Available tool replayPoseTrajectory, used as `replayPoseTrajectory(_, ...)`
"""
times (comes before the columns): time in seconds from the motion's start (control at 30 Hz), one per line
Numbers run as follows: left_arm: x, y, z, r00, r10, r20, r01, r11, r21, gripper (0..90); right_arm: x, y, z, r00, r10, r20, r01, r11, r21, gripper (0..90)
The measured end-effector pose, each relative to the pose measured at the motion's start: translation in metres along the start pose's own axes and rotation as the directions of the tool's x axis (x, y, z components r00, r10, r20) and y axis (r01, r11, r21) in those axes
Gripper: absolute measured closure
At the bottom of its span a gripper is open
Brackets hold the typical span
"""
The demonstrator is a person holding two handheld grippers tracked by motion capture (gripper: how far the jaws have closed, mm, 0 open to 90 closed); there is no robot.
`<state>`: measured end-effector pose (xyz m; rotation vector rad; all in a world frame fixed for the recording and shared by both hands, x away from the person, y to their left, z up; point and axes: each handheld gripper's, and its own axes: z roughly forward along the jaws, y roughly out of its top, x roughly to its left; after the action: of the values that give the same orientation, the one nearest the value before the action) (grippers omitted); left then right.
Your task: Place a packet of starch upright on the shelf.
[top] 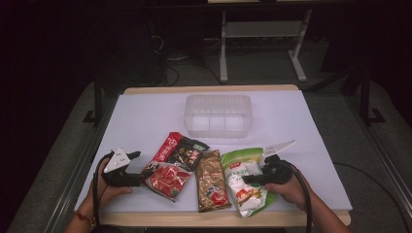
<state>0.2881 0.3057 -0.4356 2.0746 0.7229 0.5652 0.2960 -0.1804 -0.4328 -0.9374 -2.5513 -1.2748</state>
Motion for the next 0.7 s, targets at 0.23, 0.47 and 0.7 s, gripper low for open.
replayPoseTrajectory(0.23,0.000,0.002,-0.003,0.9999,-0.015,0.003,0.015,0.9996,-0.024,22.6,0.005,0.000,-0.003,0.9995,-0.022,0.021,0.022,1.000,-0.019,80.3)
replayPoseTrajectory(0.47,0.001,0.001,-0.003,0.9998,-0.018,0.000,0.018,0.9995,-0.025,22.6,0.012,0.002,-0.006,0.9976,-0.054,0.042,0.056,0.998,-0.032,82.6)
replayPoseTrajectory(0.7,0.001,0.001,-0.004,0.9997,-0.025,-0.001,0.025,0.9993,-0.027,22.6,0.020,0.004,-0.013,0.9936,-0.088,0.070,0.092,0.995,-0.050,83.7)
